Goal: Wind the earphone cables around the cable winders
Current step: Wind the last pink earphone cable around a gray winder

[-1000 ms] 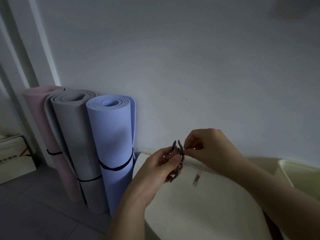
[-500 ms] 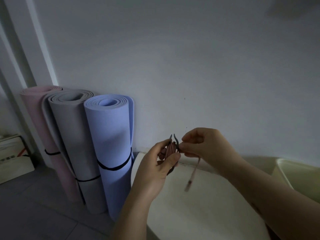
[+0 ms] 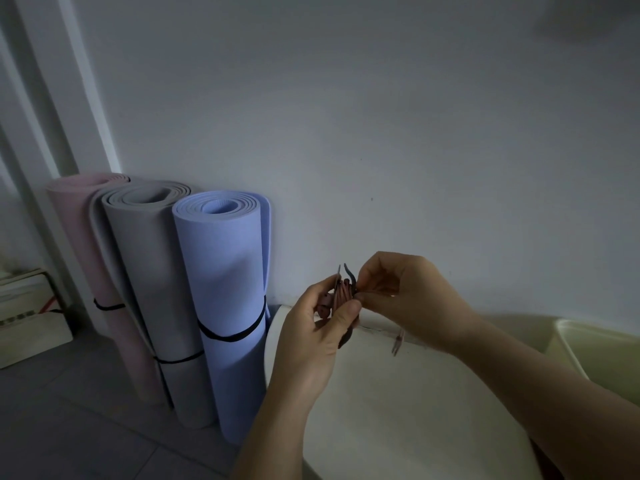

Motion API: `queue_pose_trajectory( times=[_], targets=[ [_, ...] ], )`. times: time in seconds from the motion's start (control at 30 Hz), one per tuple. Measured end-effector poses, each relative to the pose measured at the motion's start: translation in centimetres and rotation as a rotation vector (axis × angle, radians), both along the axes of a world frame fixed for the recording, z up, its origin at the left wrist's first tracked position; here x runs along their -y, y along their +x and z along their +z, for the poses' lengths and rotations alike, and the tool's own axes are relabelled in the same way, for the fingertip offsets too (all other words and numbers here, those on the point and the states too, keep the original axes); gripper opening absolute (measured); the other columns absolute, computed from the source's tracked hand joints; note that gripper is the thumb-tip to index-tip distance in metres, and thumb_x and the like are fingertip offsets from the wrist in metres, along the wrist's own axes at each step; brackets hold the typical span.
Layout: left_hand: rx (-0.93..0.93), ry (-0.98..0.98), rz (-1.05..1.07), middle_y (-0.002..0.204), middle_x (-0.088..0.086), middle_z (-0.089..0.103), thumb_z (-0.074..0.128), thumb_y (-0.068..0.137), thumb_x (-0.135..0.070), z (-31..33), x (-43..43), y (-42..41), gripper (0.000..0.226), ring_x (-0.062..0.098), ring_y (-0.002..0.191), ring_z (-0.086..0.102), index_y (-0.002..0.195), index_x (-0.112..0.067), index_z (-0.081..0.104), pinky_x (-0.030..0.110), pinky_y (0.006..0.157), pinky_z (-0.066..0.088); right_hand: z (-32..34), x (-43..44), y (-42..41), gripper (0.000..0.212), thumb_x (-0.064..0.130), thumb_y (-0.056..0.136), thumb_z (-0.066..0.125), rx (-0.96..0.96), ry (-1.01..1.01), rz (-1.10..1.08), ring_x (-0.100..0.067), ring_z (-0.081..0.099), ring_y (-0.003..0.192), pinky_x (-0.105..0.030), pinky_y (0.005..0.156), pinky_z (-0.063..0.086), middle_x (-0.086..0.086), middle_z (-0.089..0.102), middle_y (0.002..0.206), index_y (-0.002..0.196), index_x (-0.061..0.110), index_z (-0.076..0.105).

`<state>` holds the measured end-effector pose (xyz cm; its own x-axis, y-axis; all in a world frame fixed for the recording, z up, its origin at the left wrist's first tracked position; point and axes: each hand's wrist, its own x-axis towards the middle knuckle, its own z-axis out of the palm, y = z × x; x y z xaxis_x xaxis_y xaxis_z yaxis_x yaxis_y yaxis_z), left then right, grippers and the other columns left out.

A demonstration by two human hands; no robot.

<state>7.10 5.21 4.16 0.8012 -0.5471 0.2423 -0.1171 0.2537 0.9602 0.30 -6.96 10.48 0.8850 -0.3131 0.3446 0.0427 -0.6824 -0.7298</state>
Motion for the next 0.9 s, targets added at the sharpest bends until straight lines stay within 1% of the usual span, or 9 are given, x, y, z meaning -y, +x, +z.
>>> queue_pose_trajectory(
  times=[0.17, 0.23, 0.33, 0.4, 0.5, 0.57, 0.63, 0.73, 0.9],
  targets=[
    [-0.089, -0.03, -0.043, 0.106, 0.012, 0.067, 0.06, 0.088, -0.028, 0.1, -0.2, -0.1, 0.038, 0.006, 0.074, 0.071, 0.124, -0.017, 0.059, 0.012, 0.061, 0.049, 0.2, 0.5, -0.1, 0.019, 0.002, 0.083, 0.068, 0.01, -0.289, 0.178, -0.002, 0.065, 0.079, -0.013, 0.076, 0.049, 0.011, 0.067, 0.08, 0.08, 0.02, 0.065],
    [-0.119, -0.044, -0.033, 0.1, 0.012, 0.069, 0.061, 0.082, -0.036, 0.2, -0.1, -0.2, 0.043, 0.01, 0.076, 0.071, 0.121, -0.018, 0.061, 0.014, 0.063, 0.051, 0.1, 0.8, 0.1, 0.011, 0.006, 0.083, 0.069, 0.072, -0.47, 0.172, -0.002, 0.063, 0.077, -0.013, 0.073, 0.048, 0.01, 0.067, 0.081, 0.085, 0.016, 0.07],
    [-0.244, -0.101, -0.024, 0.08, 0.005, 0.07, 0.063, 0.071, -0.041, 0.4, 0.2, -0.1, 0.048, 0.022, 0.081, 0.066, 0.111, -0.015, 0.065, 0.03, 0.076, 0.05, -0.5, 0.4, -0.2, 0.012, 0.012, 0.082, 0.066, 0.209, -0.648, 0.094, -0.006, 0.061, 0.071, -0.019, 0.064, 0.047, 0.007, 0.069, 0.078, 0.089, 0.017, 0.073],
    [-0.334, -0.166, -0.057, 0.08, 0.006, 0.067, 0.062, 0.072, -0.036, 0.3, 0.4, 0.0, 0.049, 0.021, 0.082, 0.065, 0.113, -0.009, 0.064, 0.03, 0.078, 0.051, -1.3, -0.4, -0.6, 0.014, 0.013, 0.081, 0.065, 0.256, -0.524, 0.043, -0.005, 0.063, 0.069, -0.02, 0.062, 0.049, 0.009, 0.07, 0.076, 0.091, 0.019, 0.072],
    [-0.464, -0.25, -0.087, 0.08, 0.003, 0.063, 0.061, 0.075, -0.032, 0.4, 0.5, 0.2, 0.044, 0.011, 0.075, 0.062, 0.111, -0.008, 0.064, 0.02, 0.069, 0.054, -2.4, -1.3, -0.9, 0.015, 0.016, 0.081, 0.065, 0.27, -0.374, 0.015, -0.001, 0.061, 0.064, -0.018, 0.058, 0.048, 0.012, 0.069, 0.075, 0.093, 0.022, 0.071],
    [-0.538, -0.298, -0.109, 0.079, 0.001, 0.063, 0.061, 0.073, -0.031, 0.5, 0.4, 0.3, 0.035, 0.011, 0.074, 0.059, 0.102, -0.01, 0.064, 0.02, 0.068, 0.052, -3.1, -1.9, -1.0, 0.016, 0.013, 0.082, 0.068, 0.295, -0.351, 0.023, 0.008, 0.056, 0.06, -0.007, 0.056, 0.042, 0.02, 0.065, 0.073, 0.095, 0.017, 0.073],
    [-0.606, -0.347, -0.13, 0.076, -0.001, 0.066, 0.061, 0.075, -0.031, 0.6, 0.3, 0.4, 0.029, 0.009, 0.073, 0.062, 0.096, -0.011, 0.064, 0.02, 0.069, 0.054, -3.8, -2.3, -1.1, 0.018, 0.01, 0.082, 0.067, 0.313, -0.309, 0.021, 0.017, 0.055, 0.065, 0.0, 0.06, 0.039, 0.021, 0.065, 0.082, 0.099, 0.012, 0.074],
    [-0.711, -0.417, -0.16, 0.076, 0.002, 0.065, 0.056, 0.087, -0.026, 0.7, 0.1, 0.5, 0.019, 0.011, 0.072, 0.066, 0.092, -0.009, 0.064, 0.024, 0.07, 0.056, -4.7, -2.6, -1.1, 0.023, 0.011, 0.083, 0.064, 0.337, -0.275, -0.002, 0.011, 0.06, 0.078, -0.002, 0.068, 0.042, 0.013, 0.066, 0.088, 0.103, 0.014, 0.074],
    [-0.768, -0.397, -0.179, 0.084, 0.007, 0.067, 0.058, 0.084, -0.03, 0.6, 0.1, 0.6, 0.028, 0.014, 0.08, 0.065, 0.097, -0.007, 0.067, 0.026, 0.071, 0.055, -4.5, -1.6, -1.1, 0.025, 0.014, 0.084, 0.061, 0.27, -0.282, 0.038, 0.005, 0.058, 0.074, -0.004, 0.065, 0.04, 0.01, 0.064, 0.085, 0.105, 0.018, 0.073]
  ],
)
